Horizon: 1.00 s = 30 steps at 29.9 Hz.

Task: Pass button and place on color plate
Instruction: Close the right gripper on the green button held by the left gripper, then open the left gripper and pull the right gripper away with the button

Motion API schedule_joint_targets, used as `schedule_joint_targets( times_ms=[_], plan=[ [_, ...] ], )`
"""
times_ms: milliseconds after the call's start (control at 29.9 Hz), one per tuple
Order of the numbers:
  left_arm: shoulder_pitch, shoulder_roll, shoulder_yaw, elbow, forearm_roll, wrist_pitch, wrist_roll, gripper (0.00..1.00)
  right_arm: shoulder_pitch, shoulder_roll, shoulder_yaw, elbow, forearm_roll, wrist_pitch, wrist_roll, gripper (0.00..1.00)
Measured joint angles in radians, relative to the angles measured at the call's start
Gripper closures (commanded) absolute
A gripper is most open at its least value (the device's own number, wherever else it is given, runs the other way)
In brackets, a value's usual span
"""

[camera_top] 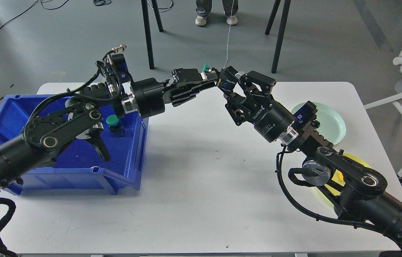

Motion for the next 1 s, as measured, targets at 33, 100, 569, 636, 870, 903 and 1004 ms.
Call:
schedule_joint_targets(
  times_ms=[33, 100, 569, 636, 870, 903, 1004],
  plan=[
    [0.000, 0.000, 0.000, 0.000, 0.000, 0.000, 0.000, 0.77, 0.000, 0.000, 0.000, 0.000, 0.000, 0.000, 0.000, 0.84],
    [-0.002, 0.000, -0.001, 0.000, 0.000, 0.000, -0.001, 0.77, 0.000, 0.000, 0.000, 0.000, 0.000, 0.000, 0.000, 0.87],
    [0.001, 0.000, -0.001, 0.000, -0.001, 0.000, 0.000, 0.46, 0.000, 0.000, -0.001, 0.003, 0.000, 0.000, 0.000, 0.92],
    [0.003, 0.000, -0.001, 0.000, -0.007, 0.000, 0.000, 0.42, 0.000, 0.000, -0.001, 0.006, 0.000, 0.000, 0.000, 0.92],
    [0.012, 0.000, -0.005, -0.001, -0.022, 0.000, 0.002, 0.25, 0.000, 0.000, -0.001, 0.006, 0.001, 0.000, 0.000, 0.93],
    [0.012, 0.000, -0.006, -0.001, -0.023, 0.000, 0.001, 0.22, 0.000, 0.000, -0.001, 0.006, 0.001, 0.000, 0.000, 0.93],
    [0.013, -0.001, -0.008, -0.002, -0.024, 0.000, 0.001, 0.19, 0.000, -0.001, -0.001, 0.004, 0.001, -0.006, 0.000, 0.93]
  ],
)
